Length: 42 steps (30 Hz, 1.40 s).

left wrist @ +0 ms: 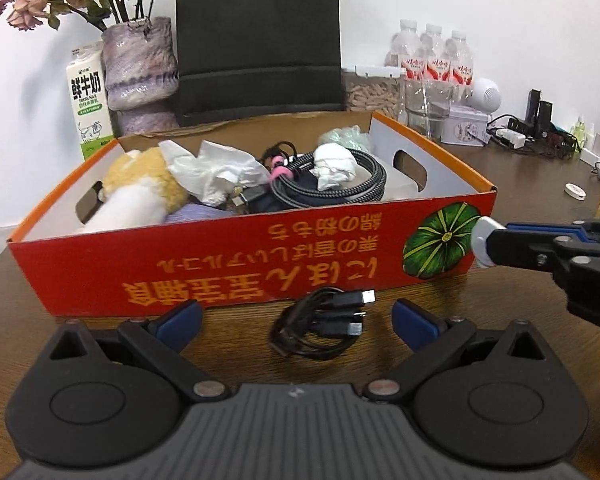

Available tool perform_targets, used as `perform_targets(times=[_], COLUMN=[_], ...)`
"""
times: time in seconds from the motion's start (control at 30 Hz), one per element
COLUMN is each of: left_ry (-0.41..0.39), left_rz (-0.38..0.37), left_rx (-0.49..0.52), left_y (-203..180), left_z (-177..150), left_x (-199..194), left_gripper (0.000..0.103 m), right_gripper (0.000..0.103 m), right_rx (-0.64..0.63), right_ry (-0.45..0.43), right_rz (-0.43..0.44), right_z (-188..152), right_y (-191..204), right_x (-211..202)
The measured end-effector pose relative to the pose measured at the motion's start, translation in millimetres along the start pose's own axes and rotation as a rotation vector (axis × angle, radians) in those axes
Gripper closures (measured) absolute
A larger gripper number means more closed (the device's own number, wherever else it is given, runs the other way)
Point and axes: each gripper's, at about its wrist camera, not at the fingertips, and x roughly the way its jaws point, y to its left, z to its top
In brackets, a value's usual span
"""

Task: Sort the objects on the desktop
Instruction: 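Grasp a white charger plug with the right gripper while the left grasps black USB cables, then carry the charger plug and USB cables into the box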

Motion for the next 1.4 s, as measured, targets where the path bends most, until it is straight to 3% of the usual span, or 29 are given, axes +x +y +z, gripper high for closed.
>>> perform_targets(times=[0.2, 0.37, 0.4, 0.43, 0.83, 1.4], left_ry=[0.028, 0.048, 0.041, 0.038, 0.025, -0.092], left_rz=[0.013, -0.006, -0.013, -0.014, -0.044, -0.048], left_rx=[-0.008, -0.045, -0.044, -0.043, -0.061, -0.109], left_y=[-8, -6, -6, -7, -1, 23], left_z=[2, 0, 0, 0, -1, 6], left_x=[7, 8, 7, 5, -3, -45], left_gripper=[0.003, 0.035, 0.048, 0.051, 0.053, 0.053], right_gripper=[0.094, 0.094, 0.094, 0.094, 0.094, 0.094], right_rx=[0.008, 0.003, 0.002, 0.002, 0.003, 0.026], right_ry=[-0.001, -0.001, -0.002, -0.003, 0.007, -0.07], right_rz=[0.001, 0.003, 0.002, 0.002, -0.003, 0.0], right_z=[-1, -2, -2, -2, -3, 9], right_y=[-7, -2, -1, -1, 2, 31], right_x=[-4, -4, -5, -5, -2, -16])
